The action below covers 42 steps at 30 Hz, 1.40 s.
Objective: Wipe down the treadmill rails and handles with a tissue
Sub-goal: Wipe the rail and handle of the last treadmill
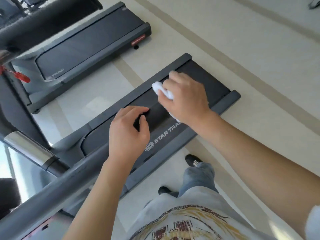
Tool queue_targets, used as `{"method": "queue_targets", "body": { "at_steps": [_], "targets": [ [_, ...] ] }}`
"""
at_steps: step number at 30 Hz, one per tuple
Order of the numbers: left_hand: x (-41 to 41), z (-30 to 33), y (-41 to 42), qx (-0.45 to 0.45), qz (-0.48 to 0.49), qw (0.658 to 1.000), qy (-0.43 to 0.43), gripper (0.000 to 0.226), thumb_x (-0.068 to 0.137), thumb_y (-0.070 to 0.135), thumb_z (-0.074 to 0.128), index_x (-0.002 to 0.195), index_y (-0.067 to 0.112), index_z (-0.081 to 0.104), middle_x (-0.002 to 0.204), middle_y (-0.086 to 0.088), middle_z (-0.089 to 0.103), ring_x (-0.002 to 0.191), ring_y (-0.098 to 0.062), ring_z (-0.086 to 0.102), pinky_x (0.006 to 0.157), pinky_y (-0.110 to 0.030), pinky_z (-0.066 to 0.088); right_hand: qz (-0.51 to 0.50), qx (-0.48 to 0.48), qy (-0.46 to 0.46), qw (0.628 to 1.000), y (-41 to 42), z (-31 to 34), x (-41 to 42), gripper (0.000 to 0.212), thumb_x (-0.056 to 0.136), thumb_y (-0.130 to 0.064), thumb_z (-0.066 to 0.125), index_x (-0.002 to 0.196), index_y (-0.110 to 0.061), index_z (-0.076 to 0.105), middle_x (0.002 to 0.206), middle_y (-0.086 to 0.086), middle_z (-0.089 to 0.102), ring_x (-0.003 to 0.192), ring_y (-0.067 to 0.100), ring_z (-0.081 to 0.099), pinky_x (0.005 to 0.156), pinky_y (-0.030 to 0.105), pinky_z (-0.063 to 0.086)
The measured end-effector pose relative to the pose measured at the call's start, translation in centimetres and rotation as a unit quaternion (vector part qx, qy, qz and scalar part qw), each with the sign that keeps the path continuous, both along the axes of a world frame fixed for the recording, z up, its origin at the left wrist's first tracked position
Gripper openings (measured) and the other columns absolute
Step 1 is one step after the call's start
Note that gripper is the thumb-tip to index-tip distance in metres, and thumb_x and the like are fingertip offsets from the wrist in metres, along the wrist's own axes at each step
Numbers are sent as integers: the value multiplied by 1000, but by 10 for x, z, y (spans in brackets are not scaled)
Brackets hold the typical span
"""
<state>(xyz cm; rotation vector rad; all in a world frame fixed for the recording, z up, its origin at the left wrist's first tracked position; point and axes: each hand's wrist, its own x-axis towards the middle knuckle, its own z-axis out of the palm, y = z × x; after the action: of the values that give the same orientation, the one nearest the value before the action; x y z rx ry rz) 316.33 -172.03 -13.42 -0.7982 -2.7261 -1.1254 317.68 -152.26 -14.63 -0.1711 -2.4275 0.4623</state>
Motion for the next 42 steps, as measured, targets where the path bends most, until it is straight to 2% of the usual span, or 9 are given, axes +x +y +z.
{"method": "queue_targets", "body": {
  "at_steps": [4, 7, 13, 20, 24, 26, 29, 37, 42],
  "targets": [
    [1, -2, -4, -18, 20, 1000, 16, 24, 94, 5, 54, 101, 11, 76, 98, 5, 72, 89, -18, 62, 79, -30, 50, 109, 3, -72, 991, -35, 12, -8, 39, 92, -26, 72, 67, -20, 42, 74, -7, 35, 61, 17, 34, 53, 27, 21],
    [9, -3, -9, -29, 28, 999, 13, 27, 98, 4, 58, 115, 14, 77, 113, 7, 73, 101, -18, 64, 91, -24, 49, 184, 5, -188, 965, -17, 23, -17, 37, 100, -35, 61, 70, -14, 55, 75, -5, 43, 60, 22, 42, 53, 28, 21],
    [25, -7, -9, -45, 98, 993, 36, 24, 99, 27, 65, 116, 16, 77, 117, 7, 73, 108, -19, 64, 94, -45, 53, 210, 49, -328, 920, 37, 39, -41, 52, 101, -51, 51, 64, -15, 53, 78, 0, 48, 65, 20, 52, 55, 31, 31],
    [51, -12, -31, -73, 236, 966, 70, 26, 95, 36, 74, 112, 16, 77, 114, 5, 72, 107, -25, 63, 97, -49, 51, 334, 123, -340, 870, 16, 49, -51, 44, 109, -45, 38, 69, -27, 44, 82, -3, 49, 70, 22, 52, 64, 35, 35],
    [72, -16, -41, -95, 310, 940, 103, 23, 94, 27, 77, 113, 14, 78, 119, 2, 72, 111, -28, 64, 100, -52, 49, 436, 262, -241, 827, -63, 40, -52, 8, 103, -24, 55, 95, -24, 53, 76, -4, 42, 74, 22, 43, 52, 33, 33],
    [82, -18, -47, -103, 370, 918, 97, 26, 93, 25, 78, 115, 13, 77, 123, 0, 72, 116, -28, 63, 103, -53, 49, 474, 299, -213, 800, -108, 36, -50, 13, 94, -17, 63, 103, -24, 58, 73, -8, 34, 77, 21, 48, 49, 31, 24],
    [94, -22, -49, -70, 453, 885, 86, 35, 88, 19, 84, 120, 7, 76, 127, -5, 72, 122, -25, 61, 107, -49, 50, 521, 277, -190, 785, -153, 42, -53, 21, 103, -14, 45, 108, -22, 63, 81, -4, 42, 89, 23, 59, 58, 36, 34],
    [97, -26, -33, -35, 497, 862, 96, 38, 88, 18, 86, 122, 6, 75, 128, -3, 70, 122, -23, 61, 113, -20, 38, 557, 176, -301, 754, -110, 42, -74, 41, 110, -41, 30, 83, -19, 52, 84, 3, 57, 79, 25, 57, 63, 38, 41],
    [93, -33, -39, -22, 500, 857, 126, 32, 87, 17, 87, 115, 6, 76, 123, -2, 72, 117, -20, 61, 108, -37, 49, 505, 181, -356, 765, -32, 37, -85, 48, 110, -47, 28, 70, -30, 48, 83, -3, 50, 72, 19, 57, 62, 35, 41]
  ]
}}
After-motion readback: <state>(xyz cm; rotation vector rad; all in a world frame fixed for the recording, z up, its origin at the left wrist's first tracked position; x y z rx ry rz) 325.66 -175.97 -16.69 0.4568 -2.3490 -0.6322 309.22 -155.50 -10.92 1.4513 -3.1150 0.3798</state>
